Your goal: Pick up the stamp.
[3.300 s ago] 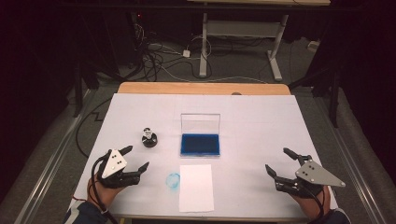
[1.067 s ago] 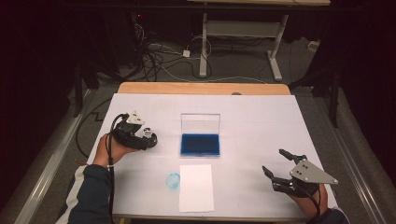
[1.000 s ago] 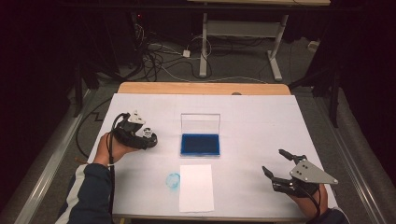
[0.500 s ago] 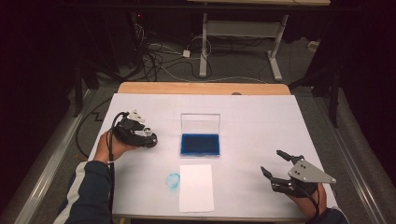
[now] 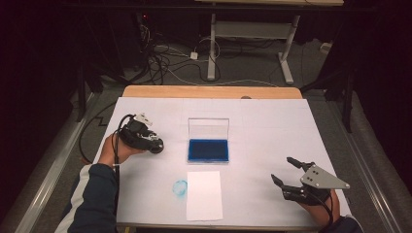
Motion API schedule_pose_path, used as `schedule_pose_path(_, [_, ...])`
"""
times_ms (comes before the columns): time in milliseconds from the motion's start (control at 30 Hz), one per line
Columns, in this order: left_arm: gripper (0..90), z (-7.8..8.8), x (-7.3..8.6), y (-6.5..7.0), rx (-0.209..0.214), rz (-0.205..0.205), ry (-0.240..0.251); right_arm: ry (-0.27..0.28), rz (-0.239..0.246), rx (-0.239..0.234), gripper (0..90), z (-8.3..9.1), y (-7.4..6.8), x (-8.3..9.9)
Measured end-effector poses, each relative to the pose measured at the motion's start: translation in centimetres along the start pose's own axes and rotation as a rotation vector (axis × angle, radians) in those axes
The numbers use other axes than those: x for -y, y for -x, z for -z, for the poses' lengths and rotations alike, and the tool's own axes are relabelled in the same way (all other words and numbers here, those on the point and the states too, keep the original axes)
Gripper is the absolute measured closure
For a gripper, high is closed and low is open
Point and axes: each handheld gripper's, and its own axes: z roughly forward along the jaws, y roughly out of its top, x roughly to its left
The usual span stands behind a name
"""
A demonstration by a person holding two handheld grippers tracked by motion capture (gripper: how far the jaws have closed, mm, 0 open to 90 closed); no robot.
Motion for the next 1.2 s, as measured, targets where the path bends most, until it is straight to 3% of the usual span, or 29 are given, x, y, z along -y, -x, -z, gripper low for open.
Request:
schedule_pose_path(433, [50.6,-0.44,-0.79,-0.15,-0.012,-0.020,-0.072,0.000,-0.007,-0.025,25.6,-0.12,-0.03,0.02])
schedule_pose_path(633, [53.1,-0.45,-0.91,-0.14,-0.025,-0.033,-0.072,0.008,-0.001,-0.050,25.9,-0.02,-0.11,0.01])
schedule_pose_path(1067, [53.8,-0.38,-1.02,0.34,-0.051,-0.058,-0.080,0.002,0.004,-0.057,26.2,-0.08,-0.17,0.00])
schedule_pose_path(1200, [53.9,-0.30,-0.87,0.36,-0.029,-0.062,-0.063,-0.001,0.003,-0.053,26.3,-0.07,-0.13,0.02])
